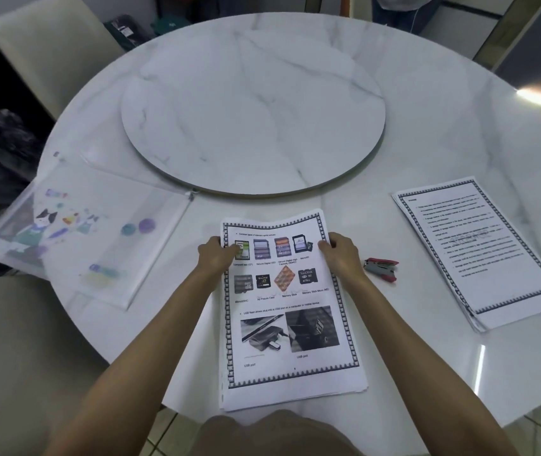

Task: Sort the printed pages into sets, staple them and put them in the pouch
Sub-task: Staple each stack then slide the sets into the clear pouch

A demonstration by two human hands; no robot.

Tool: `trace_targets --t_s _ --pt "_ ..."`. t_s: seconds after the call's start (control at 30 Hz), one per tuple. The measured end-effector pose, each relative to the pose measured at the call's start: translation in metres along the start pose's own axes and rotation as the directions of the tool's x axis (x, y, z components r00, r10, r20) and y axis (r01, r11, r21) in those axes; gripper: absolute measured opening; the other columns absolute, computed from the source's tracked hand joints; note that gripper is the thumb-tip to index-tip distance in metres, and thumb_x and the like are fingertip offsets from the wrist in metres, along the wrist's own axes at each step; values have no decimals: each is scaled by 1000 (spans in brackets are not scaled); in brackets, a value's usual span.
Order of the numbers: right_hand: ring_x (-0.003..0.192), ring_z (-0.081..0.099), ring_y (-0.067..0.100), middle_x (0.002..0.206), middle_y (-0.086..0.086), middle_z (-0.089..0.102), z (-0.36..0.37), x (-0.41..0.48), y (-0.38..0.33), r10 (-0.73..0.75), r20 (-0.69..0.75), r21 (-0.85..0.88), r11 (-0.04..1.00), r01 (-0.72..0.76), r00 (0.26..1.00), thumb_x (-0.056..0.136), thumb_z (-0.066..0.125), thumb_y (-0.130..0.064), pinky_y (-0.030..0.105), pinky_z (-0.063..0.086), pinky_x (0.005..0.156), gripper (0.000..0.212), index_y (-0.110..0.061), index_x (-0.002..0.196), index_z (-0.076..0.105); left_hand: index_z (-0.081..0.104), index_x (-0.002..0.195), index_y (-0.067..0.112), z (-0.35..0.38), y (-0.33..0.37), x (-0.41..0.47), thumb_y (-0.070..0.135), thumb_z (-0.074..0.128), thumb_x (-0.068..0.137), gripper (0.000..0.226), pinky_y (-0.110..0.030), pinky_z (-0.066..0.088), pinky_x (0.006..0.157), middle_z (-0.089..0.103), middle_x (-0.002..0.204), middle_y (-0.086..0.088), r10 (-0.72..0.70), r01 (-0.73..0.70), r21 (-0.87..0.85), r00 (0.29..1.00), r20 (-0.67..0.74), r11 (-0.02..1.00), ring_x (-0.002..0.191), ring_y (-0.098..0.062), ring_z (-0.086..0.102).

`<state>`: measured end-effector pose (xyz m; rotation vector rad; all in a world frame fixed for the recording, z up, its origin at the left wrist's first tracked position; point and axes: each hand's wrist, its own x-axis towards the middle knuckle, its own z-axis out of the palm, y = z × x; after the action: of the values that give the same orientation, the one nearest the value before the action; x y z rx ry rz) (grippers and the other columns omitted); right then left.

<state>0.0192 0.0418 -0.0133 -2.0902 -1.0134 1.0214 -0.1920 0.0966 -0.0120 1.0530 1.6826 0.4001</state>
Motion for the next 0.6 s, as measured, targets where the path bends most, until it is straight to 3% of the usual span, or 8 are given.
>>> trace_targets --t_s 0.07,0.17,0.27,0.37,0.43,0.53,0.6 --pt "73 50 18 76 0 56 -4 -6 4 -35 -14 56 998 36 999 95 41 -12 24 36 56 16 -8 90 54 48 125 -1 0 -2 -7 13 53 91 37 -30 46 70 57 120 -15 19 -12 -134 998 54 991 83 -23 56" --pt "75 56 17 80 -3 59 -14 -16 6 -100 -69 123 987 108 993 95 42 -15 28 45 63 14 -13 89 54 54 118 -1 0 5 -26 12 49 94 28 -29 50 68 62 105 -16 41 -6 -282 992 117 959 76 -20 61" --pt "72 54 18 77 0 57 -27 -25 1 -180 -188 172 962 213 966 96 44 -19 33 45 68 19 -17 77 48 57 104 11 0 34 -52 14 46 96 14 -26 50 69 66 103 -10 201 -169 -277 976 90 946 79 -18 62" --pt "68 46 18 73 8 52 -42 -36 -18 -261 -297 232 913 334 919 97 42 -23 35 42 63 21 -12 79 44 56 104 14 -2 70 -79 17 44 96 14 -17 53 61 66 94 2 442 -436 -258 896 -40 862 80 -10 64" --pt "73 49 18 82 16 56 -52 -44 -36 -307 -359 295 859 419 881 97 42 -26 41 48 67 19 -11 87 47 53 107 16 -4 87 -95 20 45 96 14 -23 54 71 64 103 0 554 -572 -229 820 -144 787 89 -12 64" --pt "74 48 17 80 11 54 -67 -61 -63 -401 -449 287 781 554 798 98 41 -25 40 46 68 16 -18 84 45 49 107 21 -10 100 -113 22 47 95 12 -32 53 84 60 115 -6 653 -699 -210 715 -251 684 101 -16 62" --pt "79 53 17 83 7 56 -74 -73 -74 -455 -486 292 721 629 746 98 42 -24 42 50 74 14 -24 84 44 49 107 24 -15 102 -126 22 49 95 12 -32 53 84 61 115 -5 679 -739 -247 673 -292 627 102 -15 62"
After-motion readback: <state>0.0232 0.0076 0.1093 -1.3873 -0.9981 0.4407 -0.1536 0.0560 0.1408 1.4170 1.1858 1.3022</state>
